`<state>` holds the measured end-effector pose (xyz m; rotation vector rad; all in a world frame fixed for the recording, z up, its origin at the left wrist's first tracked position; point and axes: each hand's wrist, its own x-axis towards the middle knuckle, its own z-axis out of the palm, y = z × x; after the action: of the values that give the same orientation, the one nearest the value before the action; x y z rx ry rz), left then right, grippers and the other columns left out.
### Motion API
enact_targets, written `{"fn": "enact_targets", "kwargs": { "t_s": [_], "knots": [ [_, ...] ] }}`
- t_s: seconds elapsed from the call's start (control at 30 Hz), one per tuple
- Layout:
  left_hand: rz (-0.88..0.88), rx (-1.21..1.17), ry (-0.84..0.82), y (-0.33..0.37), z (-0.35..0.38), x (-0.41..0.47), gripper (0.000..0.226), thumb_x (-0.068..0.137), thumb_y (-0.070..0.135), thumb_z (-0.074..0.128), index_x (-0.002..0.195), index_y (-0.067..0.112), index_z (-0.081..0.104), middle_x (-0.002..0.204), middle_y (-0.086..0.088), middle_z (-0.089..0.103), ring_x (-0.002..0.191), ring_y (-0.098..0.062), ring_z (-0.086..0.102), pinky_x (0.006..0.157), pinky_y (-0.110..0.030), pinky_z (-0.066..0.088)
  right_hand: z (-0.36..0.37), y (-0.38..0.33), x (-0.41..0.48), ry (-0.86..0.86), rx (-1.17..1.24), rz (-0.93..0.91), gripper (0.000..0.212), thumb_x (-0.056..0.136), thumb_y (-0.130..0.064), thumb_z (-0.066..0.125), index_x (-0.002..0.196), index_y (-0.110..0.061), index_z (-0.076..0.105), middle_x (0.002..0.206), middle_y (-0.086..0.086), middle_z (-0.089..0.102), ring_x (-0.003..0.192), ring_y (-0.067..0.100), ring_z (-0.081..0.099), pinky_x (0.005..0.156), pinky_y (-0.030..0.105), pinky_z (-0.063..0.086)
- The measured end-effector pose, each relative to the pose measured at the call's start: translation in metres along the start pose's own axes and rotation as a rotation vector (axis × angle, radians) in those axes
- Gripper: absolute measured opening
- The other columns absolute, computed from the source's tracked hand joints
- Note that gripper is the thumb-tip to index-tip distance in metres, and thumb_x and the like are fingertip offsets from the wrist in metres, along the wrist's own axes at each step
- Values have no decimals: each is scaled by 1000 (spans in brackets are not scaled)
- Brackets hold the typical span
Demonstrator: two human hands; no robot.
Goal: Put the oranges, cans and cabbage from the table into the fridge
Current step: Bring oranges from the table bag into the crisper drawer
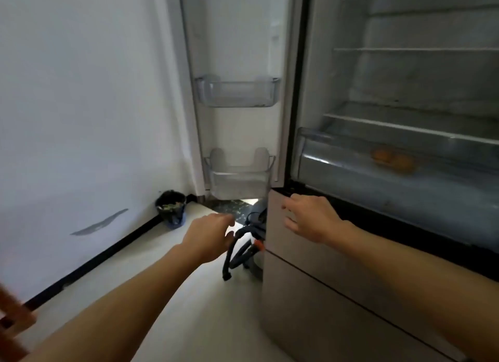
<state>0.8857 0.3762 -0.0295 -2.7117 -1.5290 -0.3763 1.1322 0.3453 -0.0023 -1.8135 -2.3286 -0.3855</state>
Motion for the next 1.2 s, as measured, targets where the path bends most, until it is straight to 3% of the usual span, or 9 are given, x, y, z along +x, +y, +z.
{"fn": "enact_targets", "kwargs": {
  "t_s": [0.1, 0.33, 0.47, 0.6, 0.73, 0.83, 1.2],
  "knots": [
    [-187, 46, -72, -52, 10, -76, 31, 95, 34, 47, 123, 23, 54, 116, 1, 62, 109, -22, 56, 84, -33, 46, 21, -78, 8, -15, 100, -138, 31, 90, -37, 50, 117, -24, 57, 117, -2, 61, 103, 23, 58, 72, 29, 38],
    [-543, 96, -79, -164, -9, -261, 27, 94, 35, 48, 117, 23, 55, 107, 2, 64, 96, -18, 59, 78, -32, 49, 43, -290, 29, -63, 172, -482, 37, 94, -38, 46, 128, -23, 51, 121, 1, 58, 107, 25, 57, 81, 35, 44],
    [-705, 28, -103, -220, -35, -372, 19, 94, 32, 53, 109, 21, 59, 105, 0, 64, 90, -15, 62, 82, -34, 54, 44, -424, 33, -70, 207, -644, 37, 95, -36, 45, 128, -20, 50, 121, 2, 58, 106, 25, 57, 82, 34, 45],
    [-836, 58, -101, -282, -75, -483, 14, 93, 26, 54, 104, 20, 61, 102, 2, 63, 86, -8, 55, 75, -21, 43, 37, -567, 29, -75, 260, -763, 36, 96, -36, 47, 127, -20, 51, 120, 1, 58, 103, 21, 59, 83, 32, 46],
    [-1008, 96, -70, -336, -105, -579, 18, 93, 27, 52, 106, 17, 60, 105, -2, 65, 93, -16, 59, 79, -29, 48, 19, -690, 26, -76, 306, -895, 28, 94, -38, 50, 118, -23, 55, 111, -2, 61, 93, 15, 61, 79, 30, 51],
    [-1110, 130, -92, -367, -120, -637, 23, 94, 29, 49, 111, 17, 58, 111, -4, 63, 100, -22, 59, 85, -35, 50, 10, -767, 29, -92, 336, -987, 31, 93, -37, 52, 121, -24, 55, 113, -4, 60, 97, 15, 60, 81, 30, 51],
    [-1356, 135, -88, -521, -145, -774, 21, 92, 21, 44, 107, 16, 58, 111, -3, 62, 101, -23, 59, 75, -32, 42, 27, -1018, 85, -141, 308, -1237, 33, 94, -40, 44, 123, -24, 50, 116, -1, 55, 101, 21, 58, 81, 39, 49]
  ]
}}
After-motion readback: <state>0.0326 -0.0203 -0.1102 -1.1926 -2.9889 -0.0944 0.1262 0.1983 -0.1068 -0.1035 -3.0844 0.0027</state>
